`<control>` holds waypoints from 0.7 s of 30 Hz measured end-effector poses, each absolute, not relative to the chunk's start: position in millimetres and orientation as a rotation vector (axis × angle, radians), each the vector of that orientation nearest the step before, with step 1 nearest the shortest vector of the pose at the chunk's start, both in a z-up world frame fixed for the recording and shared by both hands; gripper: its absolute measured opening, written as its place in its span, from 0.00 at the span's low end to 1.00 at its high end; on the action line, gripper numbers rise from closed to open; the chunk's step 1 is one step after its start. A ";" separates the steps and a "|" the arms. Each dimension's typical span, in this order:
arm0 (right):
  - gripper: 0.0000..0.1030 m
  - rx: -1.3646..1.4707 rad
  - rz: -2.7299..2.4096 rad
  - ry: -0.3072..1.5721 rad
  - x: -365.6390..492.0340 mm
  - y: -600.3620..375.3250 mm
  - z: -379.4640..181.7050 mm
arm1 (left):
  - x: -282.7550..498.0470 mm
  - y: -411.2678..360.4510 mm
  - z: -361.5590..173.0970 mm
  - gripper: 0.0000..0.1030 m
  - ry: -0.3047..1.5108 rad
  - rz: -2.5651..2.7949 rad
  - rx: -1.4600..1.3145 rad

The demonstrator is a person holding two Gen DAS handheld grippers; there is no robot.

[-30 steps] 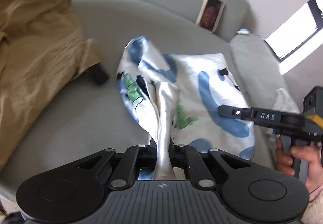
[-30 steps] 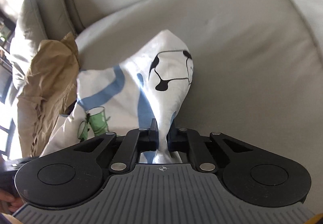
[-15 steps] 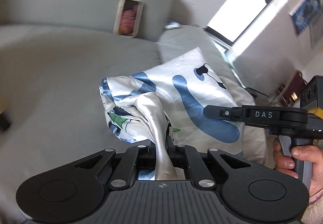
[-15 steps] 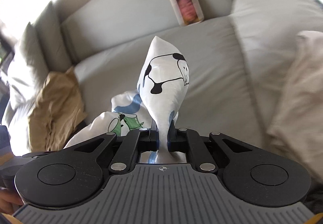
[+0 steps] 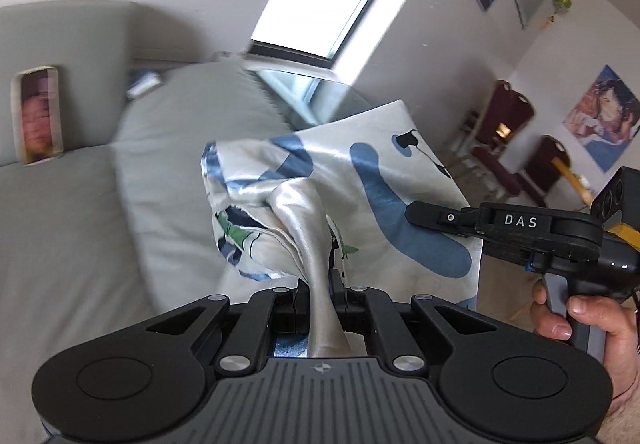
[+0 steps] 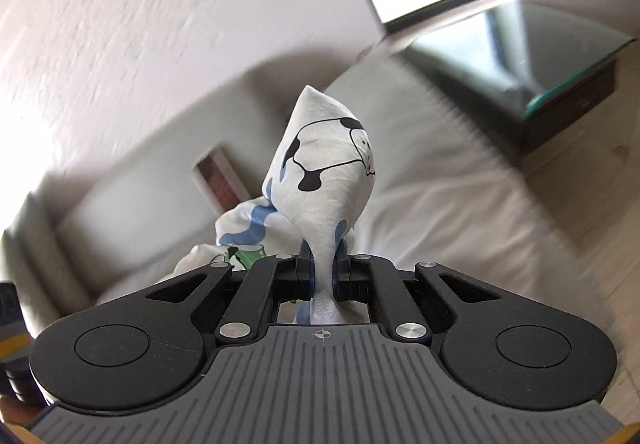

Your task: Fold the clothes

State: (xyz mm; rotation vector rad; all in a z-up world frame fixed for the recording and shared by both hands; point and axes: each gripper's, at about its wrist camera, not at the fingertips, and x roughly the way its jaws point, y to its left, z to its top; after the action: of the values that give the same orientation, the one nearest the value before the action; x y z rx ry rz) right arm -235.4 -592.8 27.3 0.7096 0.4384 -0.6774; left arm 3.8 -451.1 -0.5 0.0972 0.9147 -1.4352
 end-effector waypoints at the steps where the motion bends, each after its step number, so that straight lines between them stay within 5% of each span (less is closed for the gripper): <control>1: 0.07 0.719 -0.696 0.433 -241.3 -606.0 27.9 | 1.1 -466.3 -2.0 0.04 0.926 -1.445 0.096; 4: 0.08 0.744 -0.751 0.427 -253.1 -643.9 16.6 | -2.7 -506.0 -29.7 0.08 0.961 -1.405 0.140; 6: 0.12 0.758 -0.787 0.433 -255.9 -667.8 -1.7 | -2.5 -528.9 -55.5 0.24 0.977 -1.335 0.198; 7: 0.25 0.765 -0.806 0.439 -258.0 -676.6 -10.6 | 0.4 -534.8 -69.4 0.34 0.999 -1.281 0.226; 8: 0.31 0.773 -0.826 0.451 -261.3 -679.4 -18.9 | 3.4 -540.7 -83.4 0.34 1.021 -1.226 0.254; 9: 0.47 0.782 -0.845 0.463 -264.7 -682.2 -27.2 | 5.8 -543.6 -94.3 0.34 1.036 -1.186 0.270; 15: 0.59 0.821 -0.959 0.516 -286.1 -695.0 -72.2 | 8.2 -509.4 -89.9 0.45 0.954 -1.195 0.177; 21: 0.81 0.747 -0.920 0.307 -315.6 -631.9 -39.3 | -16.5 -459.5 -67.9 0.44 0.840 -1.230 0.148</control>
State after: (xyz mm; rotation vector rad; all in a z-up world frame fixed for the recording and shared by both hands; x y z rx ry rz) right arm -315.6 -631.9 -39.3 0.7473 0.3071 -0.9196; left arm -16.5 -459.5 -67.9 0.1481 0.8395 -1.2299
